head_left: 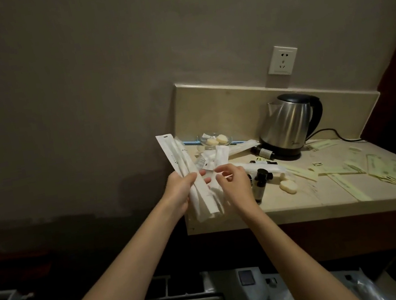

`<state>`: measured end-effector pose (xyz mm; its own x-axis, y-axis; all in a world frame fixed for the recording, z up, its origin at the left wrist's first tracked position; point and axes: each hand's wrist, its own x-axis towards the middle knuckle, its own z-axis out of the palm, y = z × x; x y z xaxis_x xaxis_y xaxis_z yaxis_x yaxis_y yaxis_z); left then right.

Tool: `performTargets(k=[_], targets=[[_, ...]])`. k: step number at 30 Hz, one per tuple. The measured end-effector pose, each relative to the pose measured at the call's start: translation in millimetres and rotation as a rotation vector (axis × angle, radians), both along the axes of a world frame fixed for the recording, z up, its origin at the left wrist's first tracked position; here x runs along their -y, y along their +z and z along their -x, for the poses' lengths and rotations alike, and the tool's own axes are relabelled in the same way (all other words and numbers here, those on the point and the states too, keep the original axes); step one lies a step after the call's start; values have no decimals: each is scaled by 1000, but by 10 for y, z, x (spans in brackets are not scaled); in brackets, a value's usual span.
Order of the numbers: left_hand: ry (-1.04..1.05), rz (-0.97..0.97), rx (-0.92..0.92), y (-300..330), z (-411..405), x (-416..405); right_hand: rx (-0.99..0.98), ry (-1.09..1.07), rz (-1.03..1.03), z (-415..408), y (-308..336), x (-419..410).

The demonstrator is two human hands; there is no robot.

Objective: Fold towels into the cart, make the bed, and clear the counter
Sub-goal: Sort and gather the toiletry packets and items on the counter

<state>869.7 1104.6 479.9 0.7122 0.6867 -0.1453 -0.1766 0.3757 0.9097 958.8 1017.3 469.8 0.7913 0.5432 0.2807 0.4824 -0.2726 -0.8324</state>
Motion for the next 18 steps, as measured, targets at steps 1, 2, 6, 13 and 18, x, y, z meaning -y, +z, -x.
performTargets(k=[1,2,6,13,18], targets=[[-7,5,-5,8,32,-21,17,-28,35,-20,-20,-18],[-17,10,-2,14,62,-45,15,-42,73,-43,-45,-48],[-42,4,-45,8,143,-139,-142,-65,160,-75,-61,-147],[-78,14,-123,-42,170,-229,-216,-121,150,-90,22,-227],[-87,31,-97,-32,140,-225,-188,-63,4,3,134,-169]])
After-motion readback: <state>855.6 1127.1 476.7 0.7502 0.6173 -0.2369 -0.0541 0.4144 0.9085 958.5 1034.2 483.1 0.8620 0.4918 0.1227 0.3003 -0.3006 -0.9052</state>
